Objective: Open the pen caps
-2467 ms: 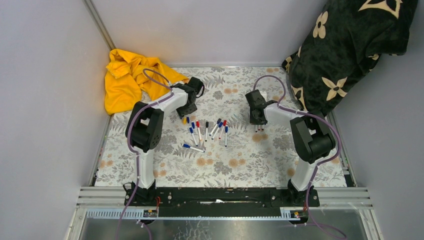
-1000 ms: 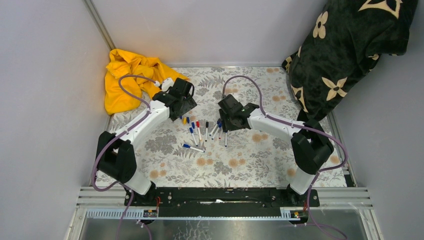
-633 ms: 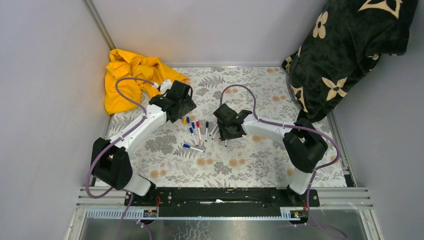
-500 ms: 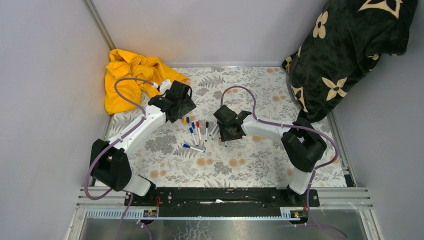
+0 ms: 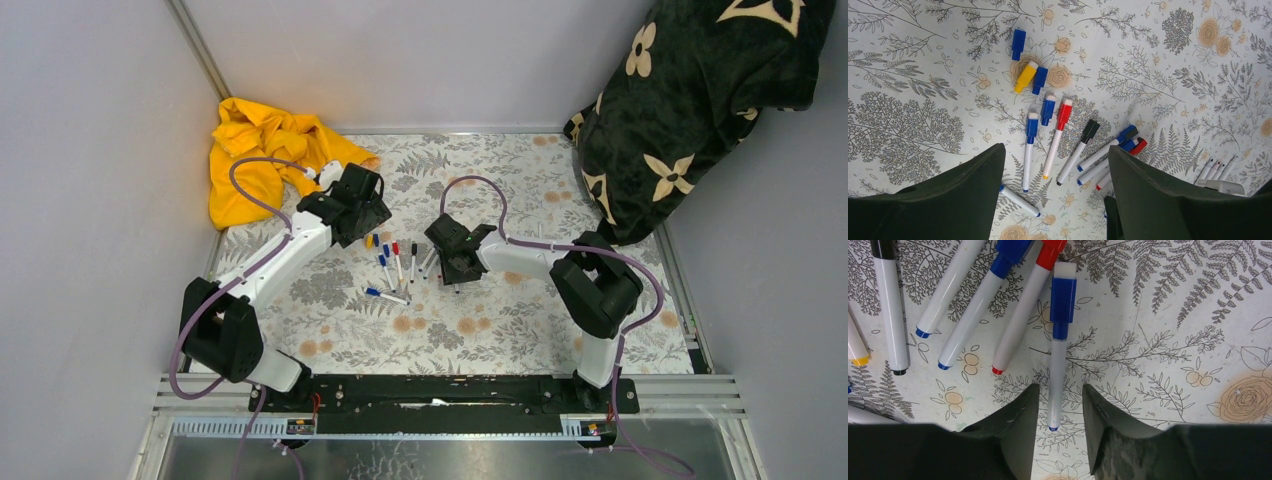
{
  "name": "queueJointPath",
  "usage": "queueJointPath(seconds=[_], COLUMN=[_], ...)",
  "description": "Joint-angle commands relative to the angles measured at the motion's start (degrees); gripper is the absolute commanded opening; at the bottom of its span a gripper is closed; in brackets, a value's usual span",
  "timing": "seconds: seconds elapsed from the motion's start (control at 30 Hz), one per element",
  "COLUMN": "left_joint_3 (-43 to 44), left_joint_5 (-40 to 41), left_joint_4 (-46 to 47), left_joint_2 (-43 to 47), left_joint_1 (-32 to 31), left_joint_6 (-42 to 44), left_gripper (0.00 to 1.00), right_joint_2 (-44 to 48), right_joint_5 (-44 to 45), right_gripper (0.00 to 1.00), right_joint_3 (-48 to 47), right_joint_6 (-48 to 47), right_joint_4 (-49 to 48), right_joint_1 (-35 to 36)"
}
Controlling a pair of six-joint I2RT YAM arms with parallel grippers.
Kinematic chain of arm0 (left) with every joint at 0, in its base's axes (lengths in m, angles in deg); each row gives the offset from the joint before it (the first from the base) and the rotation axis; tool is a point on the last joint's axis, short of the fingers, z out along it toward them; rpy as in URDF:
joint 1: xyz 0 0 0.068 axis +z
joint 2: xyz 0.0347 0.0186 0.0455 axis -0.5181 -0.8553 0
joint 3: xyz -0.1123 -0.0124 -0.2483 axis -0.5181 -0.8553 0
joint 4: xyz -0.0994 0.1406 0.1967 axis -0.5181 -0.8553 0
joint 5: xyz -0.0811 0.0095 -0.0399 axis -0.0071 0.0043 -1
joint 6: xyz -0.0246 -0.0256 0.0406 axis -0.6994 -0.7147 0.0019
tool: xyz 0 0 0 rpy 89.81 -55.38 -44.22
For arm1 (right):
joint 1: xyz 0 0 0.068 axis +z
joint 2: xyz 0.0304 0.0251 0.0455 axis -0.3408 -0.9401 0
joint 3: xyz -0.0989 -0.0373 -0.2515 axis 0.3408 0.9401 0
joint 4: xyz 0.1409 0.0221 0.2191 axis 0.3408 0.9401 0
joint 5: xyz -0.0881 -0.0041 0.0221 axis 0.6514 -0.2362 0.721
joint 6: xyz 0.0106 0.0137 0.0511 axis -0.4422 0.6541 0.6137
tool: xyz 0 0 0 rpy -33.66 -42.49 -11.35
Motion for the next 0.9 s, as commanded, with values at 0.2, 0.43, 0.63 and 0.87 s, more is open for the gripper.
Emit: queueJointPath(seconds=[0.2,0.43,0.63,0.87], left_joint_3=[-0.28,-1.91,-6.67,-8.17], left_joint_5=[-0.44,-8.77,-20.27,-27.87], left_joint_4=[3.51,10.93,23.78,32.87], left_joint_2=[-0.42,-2.19,-3.07,-6.28], left_joint_1=[-0.30,-0.47,-1.02,-3.09], left_joint_6=[-0.86,-0.37,-1.64,-4.61], left_gripper=[0.82,0.83,0.83,0.81], right_joint_2=[0.15,5.85,14.27,21.14], right_joint_5=[2.43,2.94,2.15,-5.45], right_gripper=[0.12,0.00,0.00,0.00], right_joint_3=[2.89,5.19,7.20,9.11], right_joint_6=[-0.40,-3.14,-5.71,-6.86], right_joint_4=[0.73,1.09,0.72,-1.37], right_joint_1=[0.05,0.02,-0.24,-2.87])
